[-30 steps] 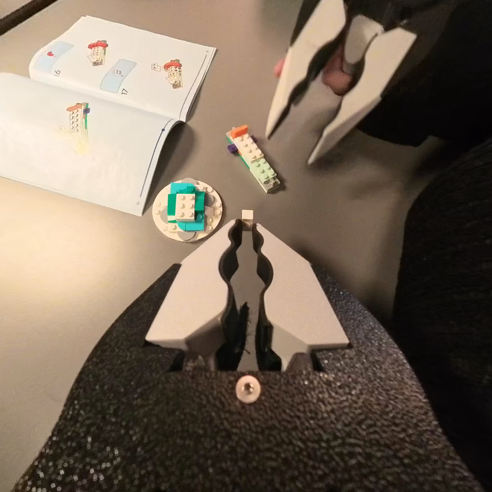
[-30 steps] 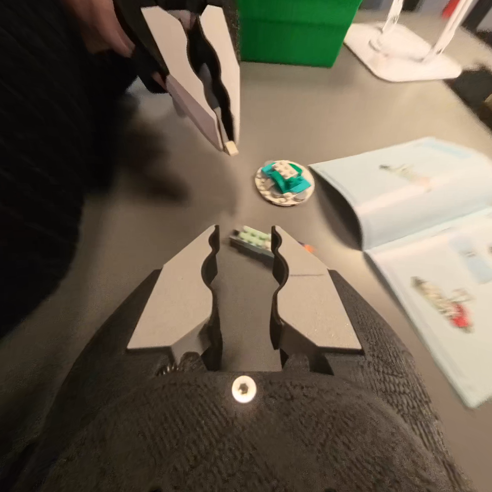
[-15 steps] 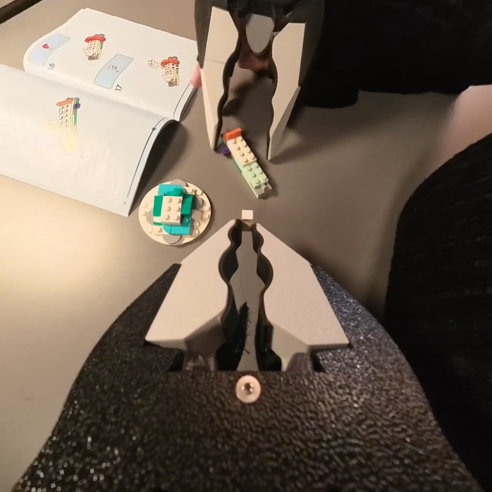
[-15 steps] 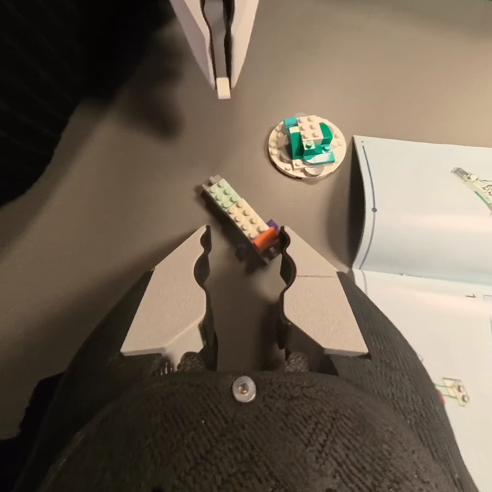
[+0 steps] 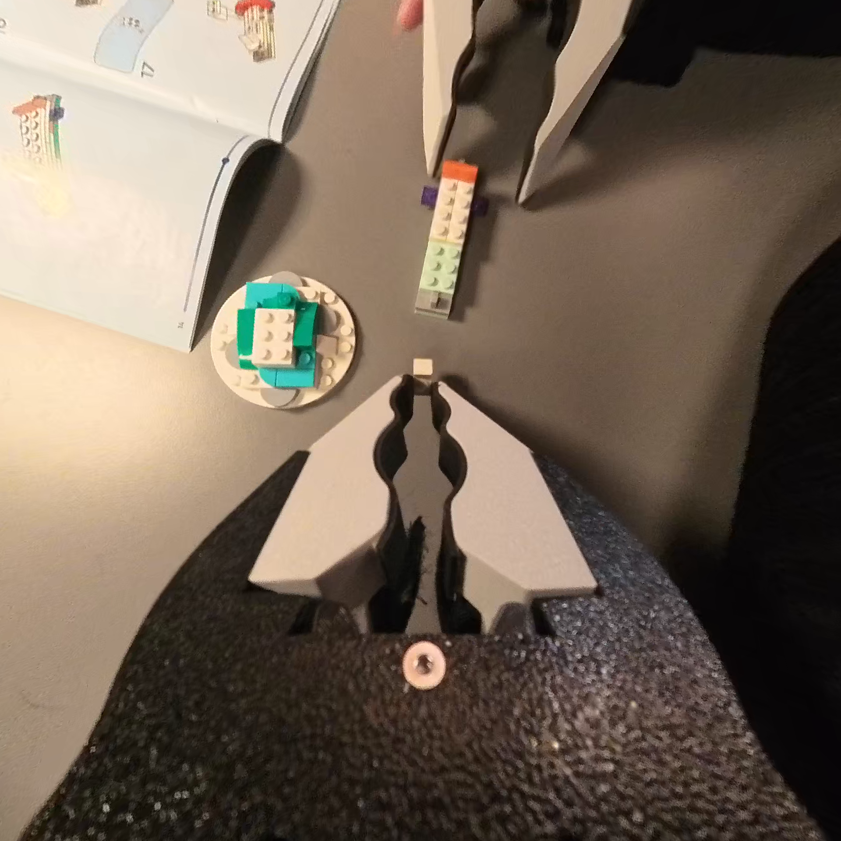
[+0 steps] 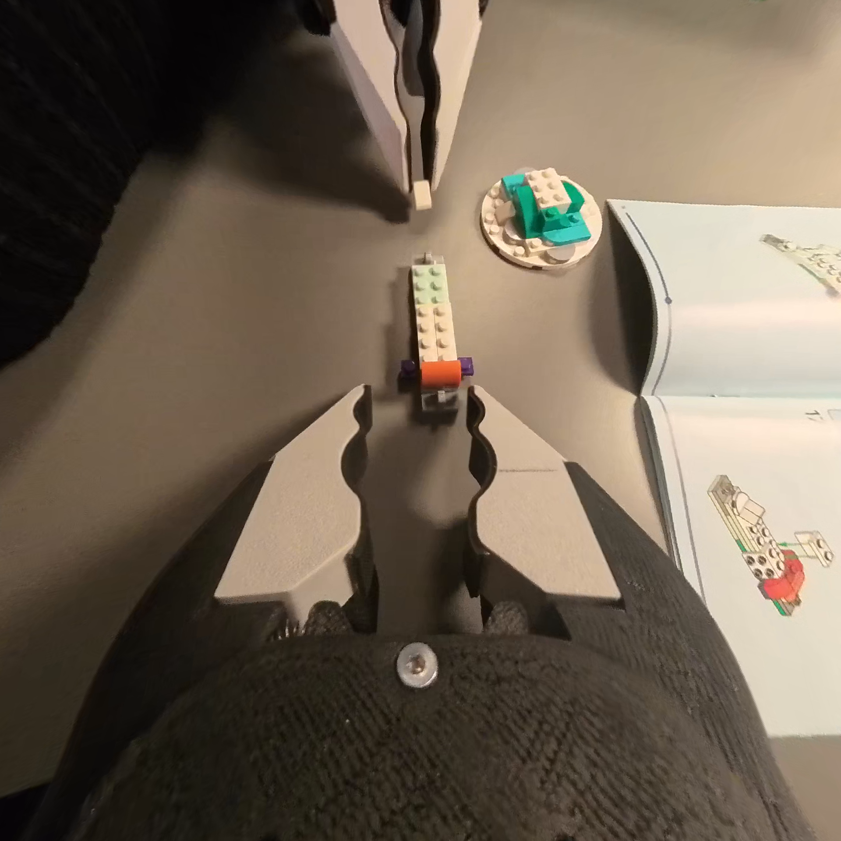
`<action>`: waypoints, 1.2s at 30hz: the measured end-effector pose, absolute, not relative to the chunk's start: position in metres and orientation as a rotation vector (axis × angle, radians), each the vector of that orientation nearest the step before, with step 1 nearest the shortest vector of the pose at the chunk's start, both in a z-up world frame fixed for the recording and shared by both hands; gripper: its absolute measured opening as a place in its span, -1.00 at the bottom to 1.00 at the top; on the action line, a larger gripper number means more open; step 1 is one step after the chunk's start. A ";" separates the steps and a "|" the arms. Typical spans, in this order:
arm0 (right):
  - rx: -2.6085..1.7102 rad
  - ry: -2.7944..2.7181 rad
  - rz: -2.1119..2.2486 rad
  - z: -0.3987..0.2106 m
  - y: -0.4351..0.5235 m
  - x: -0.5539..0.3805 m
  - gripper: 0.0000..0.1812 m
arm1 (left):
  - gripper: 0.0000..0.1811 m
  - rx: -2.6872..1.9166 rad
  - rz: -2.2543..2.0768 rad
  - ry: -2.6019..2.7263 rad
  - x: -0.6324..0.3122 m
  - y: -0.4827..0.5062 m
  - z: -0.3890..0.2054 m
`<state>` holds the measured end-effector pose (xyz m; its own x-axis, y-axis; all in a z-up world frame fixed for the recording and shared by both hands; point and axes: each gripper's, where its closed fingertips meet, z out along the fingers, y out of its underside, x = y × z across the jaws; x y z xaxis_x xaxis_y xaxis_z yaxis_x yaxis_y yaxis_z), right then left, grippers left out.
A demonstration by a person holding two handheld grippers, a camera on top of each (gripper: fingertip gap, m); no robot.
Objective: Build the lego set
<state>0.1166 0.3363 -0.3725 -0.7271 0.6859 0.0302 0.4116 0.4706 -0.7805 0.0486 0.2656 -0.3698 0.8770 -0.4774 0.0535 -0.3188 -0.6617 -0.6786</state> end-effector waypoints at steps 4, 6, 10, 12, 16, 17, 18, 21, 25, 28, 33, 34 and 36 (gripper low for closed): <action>-0.958 -2.328 1.103 -0.370 0.340 0.116 -0.55 | -0.94 -2.415 -0.262 0.550 0.041 0.259 -0.379; -0.980 -2.337 1.071 -0.374 0.341 0.116 -0.54 | -0.94 -2.419 -0.276 0.521 0.041 0.259 -0.379; -1.029 -2.343 1.092 -0.375 0.342 0.115 -0.51 | -0.90 -2.440 -0.372 0.457 0.047 0.258 -0.378; -1.050 -2.348 1.107 -0.376 0.342 0.115 -0.51 | -0.88 -2.440 -0.365 0.453 0.047 0.258 -0.378; -1.055 -2.347 1.110 -0.375 0.342 0.114 -0.51 | -0.86 -2.447 -0.366 0.454 0.049 0.254 -0.378; -1.055 -2.347 1.109 -0.375 0.343 0.114 -0.51 | -0.86 -2.450 -0.376 0.453 0.051 0.253 -0.378; -1.055 -2.346 1.109 -0.375 0.343 0.114 -0.51 | -0.86 -2.453 -0.390 0.456 0.053 0.251 -0.378; -1.057 -2.346 1.111 -0.375 0.343 0.114 -0.52 | -0.86 -2.458 -0.430 0.484 0.062 0.246 -0.378; -1.059 -2.345 1.111 -0.375 0.343 0.114 -0.52 | -0.85 -2.421 -0.508 0.560 0.082 0.246 -0.377; -1.060 -2.346 1.114 -0.375 0.343 0.114 -0.52 | -0.77 -2.360 -0.365 0.681 0.070 0.251 -0.370; -1.057 -2.351 1.121 -0.375 0.342 0.115 -0.52 | -0.67 -2.250 -0.249 0.938 0.050 0.255 -0.370; -1.057 -2.351 1.121 -0.375 0.342 0.115 -0.52 | -0.65 -2.243 -0.261 0.971 0.050 0.255 -0.371; -1.055 -2.352 1.121 -0.375 0.342 0.115 -0.52 | -0.64 -2.193 -0.271 1.039 0.052 0.258 -0.370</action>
<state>0.1146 0.3422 -0.3752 -0.6719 0.7404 -0.0199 0.4816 0.4164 -0.7711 0.0520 0.2576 -0.3705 0.6585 -0.7462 -0.0979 -0.6030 -0.4453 -0.6619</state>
